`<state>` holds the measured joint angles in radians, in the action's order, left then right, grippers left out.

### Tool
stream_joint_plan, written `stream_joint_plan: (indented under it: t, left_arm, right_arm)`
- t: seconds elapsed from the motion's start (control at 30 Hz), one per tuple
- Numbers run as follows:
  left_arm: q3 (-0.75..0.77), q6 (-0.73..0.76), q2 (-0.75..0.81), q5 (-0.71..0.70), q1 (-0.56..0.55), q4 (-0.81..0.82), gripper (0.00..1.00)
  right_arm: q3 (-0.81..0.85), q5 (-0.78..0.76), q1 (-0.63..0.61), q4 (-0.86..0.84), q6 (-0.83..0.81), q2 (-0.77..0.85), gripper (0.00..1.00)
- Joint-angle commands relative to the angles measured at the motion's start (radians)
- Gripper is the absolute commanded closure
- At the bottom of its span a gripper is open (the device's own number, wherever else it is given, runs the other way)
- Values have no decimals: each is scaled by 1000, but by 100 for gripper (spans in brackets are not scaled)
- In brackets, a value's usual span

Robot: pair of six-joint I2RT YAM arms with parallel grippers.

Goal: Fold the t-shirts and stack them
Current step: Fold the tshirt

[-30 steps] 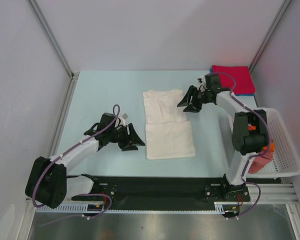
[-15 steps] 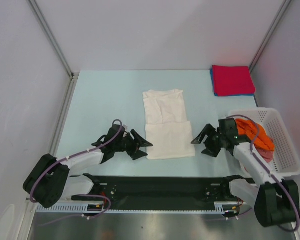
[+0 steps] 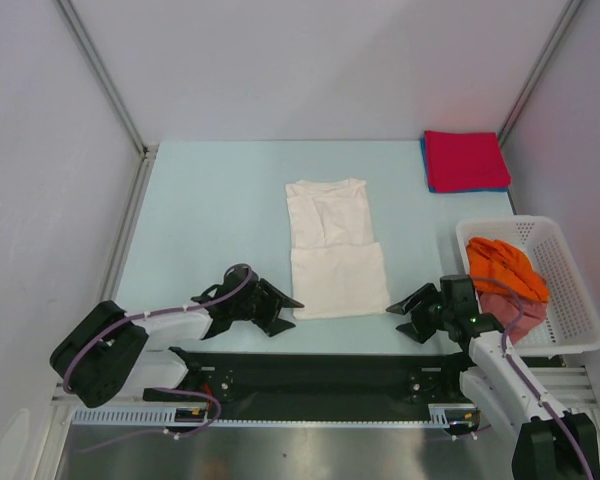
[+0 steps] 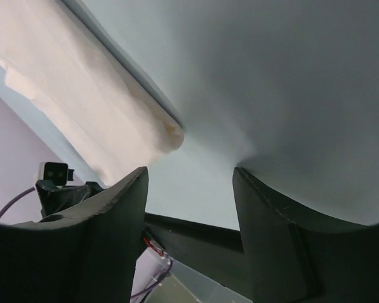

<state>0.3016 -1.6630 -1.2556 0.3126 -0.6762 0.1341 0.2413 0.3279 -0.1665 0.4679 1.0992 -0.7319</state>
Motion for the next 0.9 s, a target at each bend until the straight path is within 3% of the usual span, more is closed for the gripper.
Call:
stream_joint_plan:
  t: [0.0,0.33,0.87]
  left_arm:
    - [-13,-101,-13,-61,-13,10,39]
    - [7,-96,-102,-92,-13,21,51]
    - [-1,-95,-160,-98,-10,56,69]
  right_arm:
    - [-30,-12,-5,-61,85,28,39]
    - [-56,-44,-24,-196,105,-102,47]
    - [-60,-127,-41,-202,137,-133,59]
